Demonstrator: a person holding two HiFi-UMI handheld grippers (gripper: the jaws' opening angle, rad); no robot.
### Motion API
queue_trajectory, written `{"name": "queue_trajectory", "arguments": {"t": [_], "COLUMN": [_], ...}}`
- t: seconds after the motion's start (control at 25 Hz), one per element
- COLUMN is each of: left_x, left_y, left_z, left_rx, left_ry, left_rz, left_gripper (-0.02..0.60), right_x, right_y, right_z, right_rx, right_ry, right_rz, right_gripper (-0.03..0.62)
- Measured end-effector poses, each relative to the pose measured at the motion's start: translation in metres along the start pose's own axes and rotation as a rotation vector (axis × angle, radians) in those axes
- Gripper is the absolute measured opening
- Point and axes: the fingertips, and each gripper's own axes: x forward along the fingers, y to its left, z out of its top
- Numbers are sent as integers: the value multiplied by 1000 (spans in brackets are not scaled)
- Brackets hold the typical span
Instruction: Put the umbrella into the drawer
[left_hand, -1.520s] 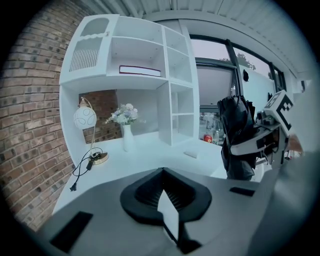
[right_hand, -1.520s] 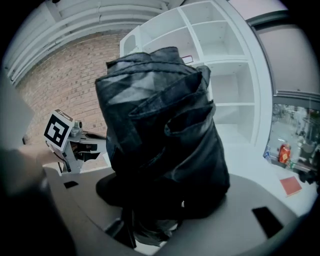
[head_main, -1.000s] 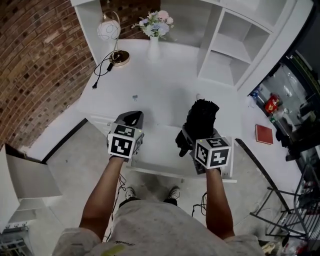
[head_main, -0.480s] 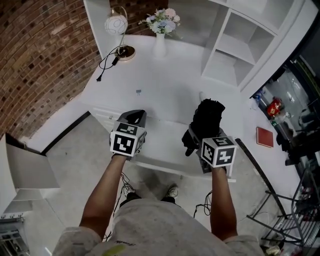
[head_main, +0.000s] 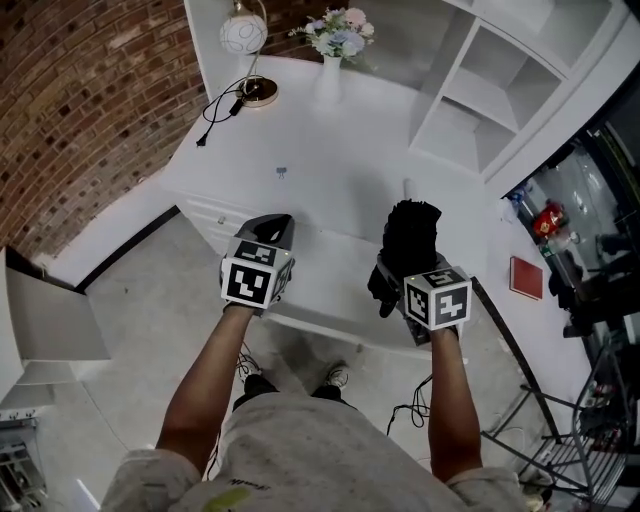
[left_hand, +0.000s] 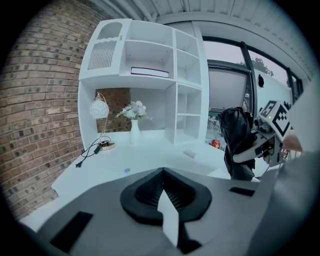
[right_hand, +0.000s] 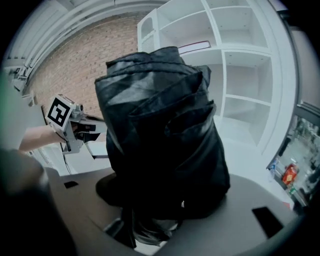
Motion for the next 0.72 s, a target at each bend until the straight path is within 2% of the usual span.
{"name": "queue_trajectory", "arguments": {"t": [0.32,0.72], "left_x": [-3,-3], "left_y": [4,-2], "left_z": [-25,-58], "left_rx": [-47,-92], "left_ry": [6,43], "left_rz": [25,31], "left_gripper": [-3,-3], "right_x": [18,41], "right_y": [10,24], "right_z": [-26,-69], "right_rx": [-92,-235], "right_ry": [133,364], "right_rz": [66,175], "right_gripper": [258,258]}}
